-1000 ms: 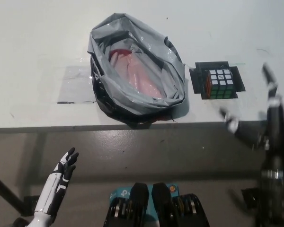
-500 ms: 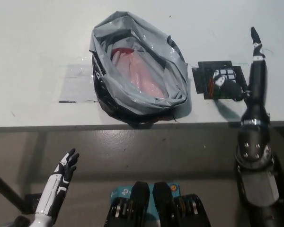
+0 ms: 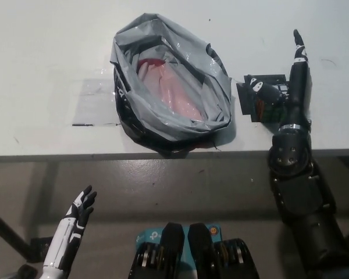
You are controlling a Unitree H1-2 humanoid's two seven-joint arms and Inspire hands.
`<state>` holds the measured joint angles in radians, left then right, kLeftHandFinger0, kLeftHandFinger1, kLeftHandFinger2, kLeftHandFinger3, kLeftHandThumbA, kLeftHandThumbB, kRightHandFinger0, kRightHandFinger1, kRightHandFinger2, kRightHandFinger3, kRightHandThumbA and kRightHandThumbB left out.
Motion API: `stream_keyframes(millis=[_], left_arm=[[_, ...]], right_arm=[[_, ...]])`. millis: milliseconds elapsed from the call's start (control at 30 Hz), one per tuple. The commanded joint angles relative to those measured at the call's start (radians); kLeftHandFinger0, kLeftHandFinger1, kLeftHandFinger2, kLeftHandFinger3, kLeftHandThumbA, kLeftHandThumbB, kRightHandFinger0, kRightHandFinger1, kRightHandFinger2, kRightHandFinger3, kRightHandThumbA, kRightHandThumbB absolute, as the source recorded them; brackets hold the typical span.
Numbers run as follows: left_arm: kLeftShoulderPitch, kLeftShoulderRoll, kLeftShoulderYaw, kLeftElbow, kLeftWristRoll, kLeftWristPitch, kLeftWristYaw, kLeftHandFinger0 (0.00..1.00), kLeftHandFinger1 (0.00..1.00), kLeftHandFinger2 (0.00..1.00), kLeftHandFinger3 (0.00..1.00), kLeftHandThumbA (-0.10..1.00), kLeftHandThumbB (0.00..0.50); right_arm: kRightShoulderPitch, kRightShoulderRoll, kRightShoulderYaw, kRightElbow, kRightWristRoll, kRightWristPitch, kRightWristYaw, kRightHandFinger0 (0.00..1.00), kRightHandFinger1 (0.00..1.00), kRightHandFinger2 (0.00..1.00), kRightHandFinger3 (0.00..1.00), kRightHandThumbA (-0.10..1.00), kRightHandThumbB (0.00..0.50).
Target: Use the right hand to pick up a rubix's cube and place it into a plastic bag and lift the bag
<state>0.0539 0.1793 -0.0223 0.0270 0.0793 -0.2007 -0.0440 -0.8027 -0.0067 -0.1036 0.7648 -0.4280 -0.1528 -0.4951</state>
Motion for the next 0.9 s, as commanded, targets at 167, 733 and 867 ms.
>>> stream_keyframes(millis=[167,733,867], left_arm=[[-0.006,-0.001,0.017,-0.015,0.012,-0.048,0.015,1.0,1.0,1.0,1.0,1.0,0.305],[-0.012,-0.005,0.029,-0.024,0.007,-0.037,0.009,1.0,1.0,1.0,1.0,1.0,0.287],[-0.014,-0.005,0.03,-0.024,0.009,-0.035,0.008,1.0,1.0,1.0,1.0,1.0,0.286]], right_arm=[[-0.091,-0.035,0.01,0.124,0.035,-0.056,-0.104,1.0,1.0,1.0,1.0,0.92,0.387],[-0.053,-0.037,0.018,0.117,0.087,-0.065,-0.097,1.0,1.0,1.0,1.0,0.88,0.377],[-0.048,-0.026,0.026,0.113,0.095,-0.075,-0.094,1.0,1.0,1.0,1.0,0.9,0.402]])
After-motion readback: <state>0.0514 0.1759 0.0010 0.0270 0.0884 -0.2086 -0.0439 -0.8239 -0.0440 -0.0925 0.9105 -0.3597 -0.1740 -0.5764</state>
